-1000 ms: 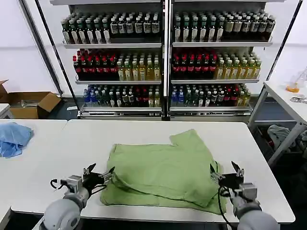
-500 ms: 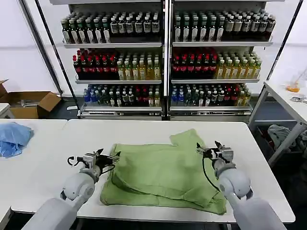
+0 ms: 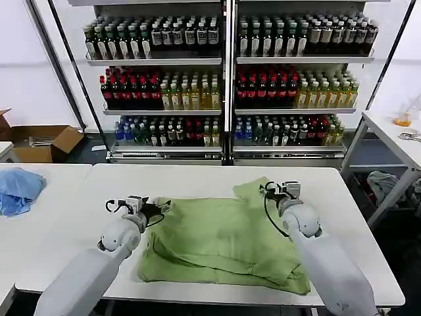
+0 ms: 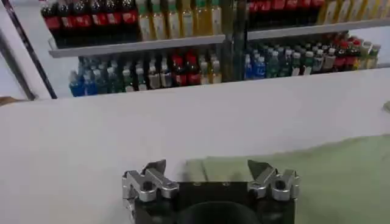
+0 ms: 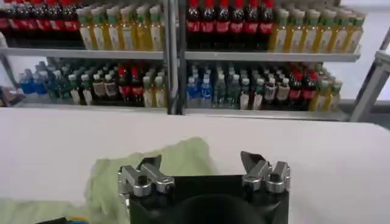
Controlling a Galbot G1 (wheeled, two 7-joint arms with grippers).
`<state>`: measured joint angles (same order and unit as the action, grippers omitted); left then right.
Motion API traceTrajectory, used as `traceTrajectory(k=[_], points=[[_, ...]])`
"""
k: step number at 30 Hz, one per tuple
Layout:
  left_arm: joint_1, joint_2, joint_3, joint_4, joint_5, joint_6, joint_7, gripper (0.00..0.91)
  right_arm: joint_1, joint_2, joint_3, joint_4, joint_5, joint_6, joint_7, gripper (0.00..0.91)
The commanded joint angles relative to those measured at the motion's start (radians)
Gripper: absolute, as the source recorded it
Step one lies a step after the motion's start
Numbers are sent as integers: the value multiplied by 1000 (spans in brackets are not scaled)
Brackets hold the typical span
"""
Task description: Fold and organize the clothes.
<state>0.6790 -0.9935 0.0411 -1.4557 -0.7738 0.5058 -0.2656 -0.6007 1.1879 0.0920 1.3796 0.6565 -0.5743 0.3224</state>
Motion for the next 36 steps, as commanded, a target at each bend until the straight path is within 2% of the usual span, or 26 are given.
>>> traceTrajectory(k=[1, 3, 4, 5, 6, 7, 8, 9, 10, 11, 12, 13, 14, 27, 36], points=[[-65, -15, 41, 71, -24, 8, 0, 907, 95, 49, -27, -182, 19, -3, -6, 907], [-59, -13, 42, 70, -24, 7, 2, 907, 98, 56, -28, -198, 23, -4, -11, 907], [-55, -12, 42, 68, -23, 7, 3, 867, 99, 60, -29, -206, 25, -4, -13, 907], [-53, -12, 41, 68, -22, 7, 3, 695, 100, 61, -29, -212, 26, -4, -14, 907], [-51, -12, 39, 69, -22, 6, 3, 464, 102, 67, -29, -225, 27, -4, -14, 907], [-50, -12, 38, 68, -23, 5, 3, 343, 102, 70, -28, -232, 27, -4, -15, 907], [-49, -12, 37, 67, -23, 5, 4, 171, 104, 73, -26, -241, 28, -4, -15, 907], [-47, -11, 38, 63, -23, 3, 5, 81, 105, 78, -24, -252, 30, -4, -17, 846], [-45, -10, 38, 60, -24, 3, 6, 60, 106, 81, -22, -258, 32, -4, -17, 705], [-44, -9, 39, 57, -25, 3, 7, 50, 106, 83, -21, -265, 32, -4, -18, 383], [-41, -7, 40, 53, -26, 2, 8, 40, 107, 87, -19, -273, 34, -4, -19, 131], [-40, -6, 40, 50, -27, 2, 10, 40, 107, 89, -19, -276, 36, -4, -19, 40], [-38, -5, 40, 48, -28, 2, 11, 40, 107, 90, -18, -277, 38, -4, -18, 0], [-7, 0, 18, 36, -89, 1, 26, 20, 81, 91, -22, -234, 30, 0, -24, 0], [22, 7, -30, -5, -142, -32, 48, 20, 29, 70, -18, -134, -6, 41, -41, 0]])
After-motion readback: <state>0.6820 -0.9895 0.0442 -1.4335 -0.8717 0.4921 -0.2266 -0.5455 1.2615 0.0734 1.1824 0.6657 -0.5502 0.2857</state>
